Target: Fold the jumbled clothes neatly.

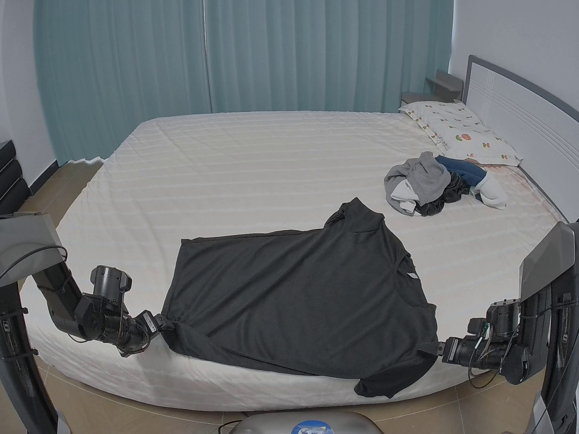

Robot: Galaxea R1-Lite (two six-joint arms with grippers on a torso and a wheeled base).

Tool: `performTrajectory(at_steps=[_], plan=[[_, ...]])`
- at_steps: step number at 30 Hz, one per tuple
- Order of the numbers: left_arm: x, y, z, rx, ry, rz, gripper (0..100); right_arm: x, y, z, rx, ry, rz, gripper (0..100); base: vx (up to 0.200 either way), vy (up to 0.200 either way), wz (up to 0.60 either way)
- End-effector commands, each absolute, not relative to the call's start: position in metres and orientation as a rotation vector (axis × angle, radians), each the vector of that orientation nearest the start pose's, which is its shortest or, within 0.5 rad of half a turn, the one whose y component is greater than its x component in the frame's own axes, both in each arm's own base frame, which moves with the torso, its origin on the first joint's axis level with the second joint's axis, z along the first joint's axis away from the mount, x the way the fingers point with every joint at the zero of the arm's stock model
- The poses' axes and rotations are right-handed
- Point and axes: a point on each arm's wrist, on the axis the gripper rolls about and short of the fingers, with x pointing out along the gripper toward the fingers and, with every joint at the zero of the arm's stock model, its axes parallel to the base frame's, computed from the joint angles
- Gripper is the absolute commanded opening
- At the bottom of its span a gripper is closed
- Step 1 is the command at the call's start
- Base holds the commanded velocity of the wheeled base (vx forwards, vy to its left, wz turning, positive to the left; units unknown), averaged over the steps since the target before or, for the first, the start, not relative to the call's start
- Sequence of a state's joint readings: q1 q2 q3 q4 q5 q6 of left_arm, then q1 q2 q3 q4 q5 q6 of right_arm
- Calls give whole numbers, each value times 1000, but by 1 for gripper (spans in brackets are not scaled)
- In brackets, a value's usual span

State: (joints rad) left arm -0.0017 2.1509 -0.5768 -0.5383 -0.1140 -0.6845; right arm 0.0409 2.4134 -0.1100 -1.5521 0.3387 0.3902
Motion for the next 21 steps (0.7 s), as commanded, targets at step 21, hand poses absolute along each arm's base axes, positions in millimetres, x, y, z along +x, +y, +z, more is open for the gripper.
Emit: performTrajectory(at_steps=[21], plan=[[261,15,-11,-403,1307,283,100,224,13,-52,487,861,184,0,0,0,0]])
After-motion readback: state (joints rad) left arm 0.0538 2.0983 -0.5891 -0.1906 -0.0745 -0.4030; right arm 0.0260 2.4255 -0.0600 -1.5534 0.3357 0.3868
